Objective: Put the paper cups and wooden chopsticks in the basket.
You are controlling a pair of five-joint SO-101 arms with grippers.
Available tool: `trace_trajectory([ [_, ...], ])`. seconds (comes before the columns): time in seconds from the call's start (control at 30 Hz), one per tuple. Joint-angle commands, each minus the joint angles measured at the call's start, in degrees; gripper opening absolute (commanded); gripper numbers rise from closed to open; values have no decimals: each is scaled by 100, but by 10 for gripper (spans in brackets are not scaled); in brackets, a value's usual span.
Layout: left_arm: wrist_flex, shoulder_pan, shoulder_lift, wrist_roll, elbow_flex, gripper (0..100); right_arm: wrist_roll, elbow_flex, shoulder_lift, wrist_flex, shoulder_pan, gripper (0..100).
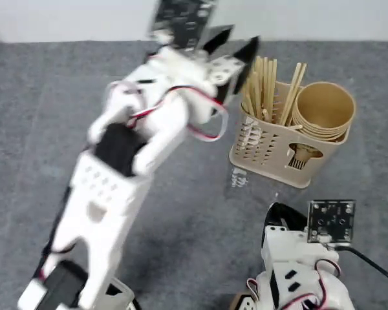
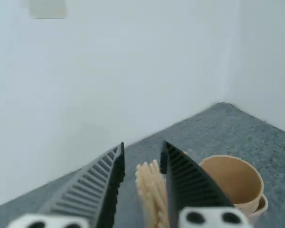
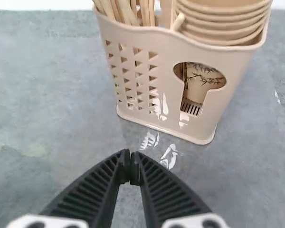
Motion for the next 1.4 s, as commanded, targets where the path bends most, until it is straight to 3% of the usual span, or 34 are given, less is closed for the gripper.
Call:
trace_trajectory([
  [0.0, 651, -387, -818, 18, -40, 10, -9, 369, 13, -497, 13, 9],
  [0.23, 1336, -1371, -2295, 18, 971, 12, 0, 879, 13, -980, 13, 9],
  [0.4, 686, -1934, -4202, 18, 2774, 12, -9, 1451, 13, -1402, 13, 11],
  [0.53, 70, -2022, -5512, -264, 4488, 12, -44, 1925, 13, -1701, 13, 10],
  [1.0, 9, -2040, -9081, -615, 9042, 12, -62, 2892, -277, -1736, 13, 9],
  [1.2, -53, -2655, -8949, -615, 9824, 12, -62, 3244, -242, -1745, -31, 9],
  [1.37, -88, -2787, -8949, -607, 10484, 13, -26, 3666, -242, -1868, -40, 9],
])
